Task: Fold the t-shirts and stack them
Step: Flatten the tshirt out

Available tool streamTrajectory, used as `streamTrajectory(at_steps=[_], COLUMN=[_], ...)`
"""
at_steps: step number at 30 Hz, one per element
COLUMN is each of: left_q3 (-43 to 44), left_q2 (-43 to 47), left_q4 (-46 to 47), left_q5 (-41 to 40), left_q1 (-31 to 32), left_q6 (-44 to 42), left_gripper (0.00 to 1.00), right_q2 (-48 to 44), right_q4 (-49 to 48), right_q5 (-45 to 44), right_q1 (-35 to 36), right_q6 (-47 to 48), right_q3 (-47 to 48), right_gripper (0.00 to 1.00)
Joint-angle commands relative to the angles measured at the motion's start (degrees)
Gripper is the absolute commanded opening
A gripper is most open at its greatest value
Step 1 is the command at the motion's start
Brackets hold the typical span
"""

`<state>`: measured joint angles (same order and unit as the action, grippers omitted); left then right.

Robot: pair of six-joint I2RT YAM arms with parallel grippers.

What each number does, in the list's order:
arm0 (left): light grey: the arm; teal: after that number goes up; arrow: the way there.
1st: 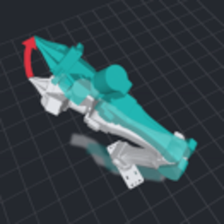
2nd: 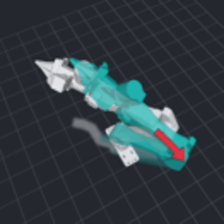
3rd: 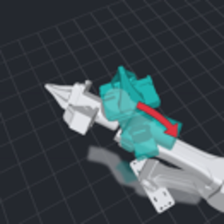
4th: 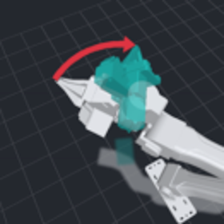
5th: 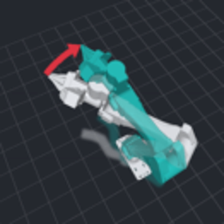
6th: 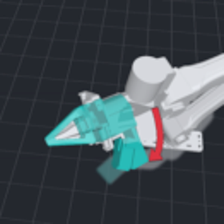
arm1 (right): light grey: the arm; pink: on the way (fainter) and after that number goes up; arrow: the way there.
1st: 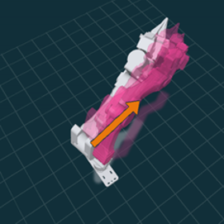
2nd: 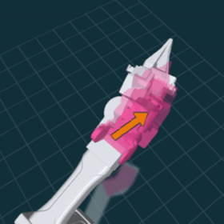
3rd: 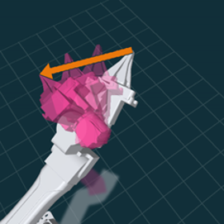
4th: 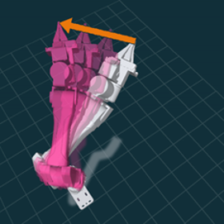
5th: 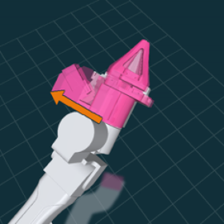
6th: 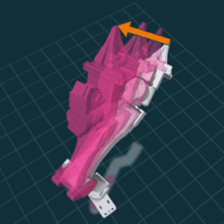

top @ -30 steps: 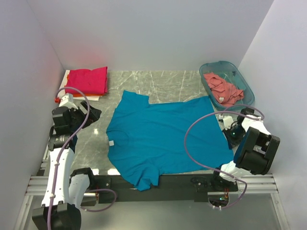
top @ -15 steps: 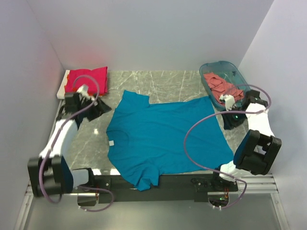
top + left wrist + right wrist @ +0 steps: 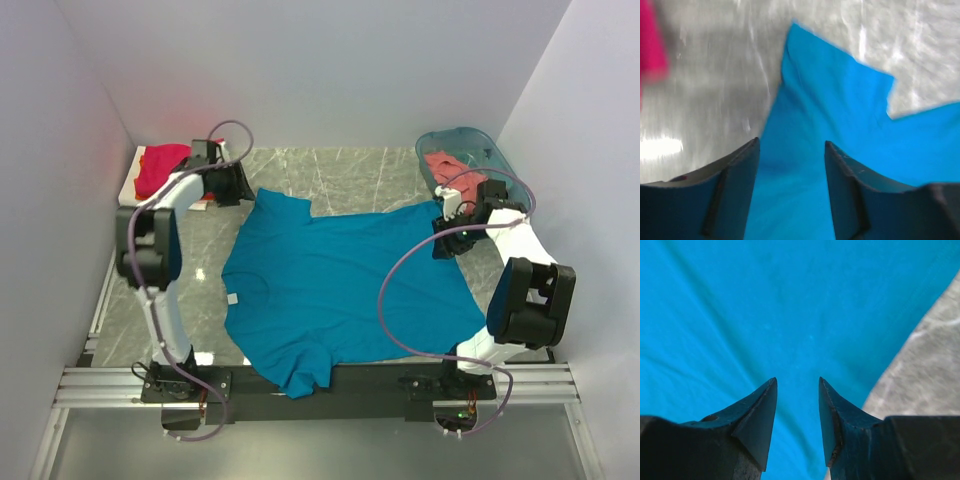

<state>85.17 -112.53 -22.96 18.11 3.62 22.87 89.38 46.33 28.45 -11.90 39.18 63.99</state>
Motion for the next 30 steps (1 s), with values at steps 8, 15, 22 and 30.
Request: streamTrajectory(at_steps=[8, 15, 22, 30], left_q3=[24.16, 32.69, 38.22, 38.06], left_q2=[-19.21, -25.98, -30.11, -31.52], left_q4=[-7.1, -9.3, -11.57, -13.25], left_q5=[-0.88, -0.44, -0.18, -1.93], left_q1=[1.83, 2.27, 3.59, 4.38], left_q6=[-11.09, -13.12, -12.94, -13.38], left_gripper=[0.57, 0.55, 0.44, 0.34], right_q2=[-3.43, -3.69, -2.73, -1.67], right_q4=[-5.72, -6.51, -6.51, -5.55], right_q5=[9.61, 11.63, 12.51, 13.56], right_q1=[-0.23, -0.23, -0.49, -1.46], right_q6=[-5.17, -4.29, -3.58, -2.97], right_q3=[-3.25, -5.45, -5.89, -5.71], right_gripper=[0.47, 0.47, 0.47, 0.47])
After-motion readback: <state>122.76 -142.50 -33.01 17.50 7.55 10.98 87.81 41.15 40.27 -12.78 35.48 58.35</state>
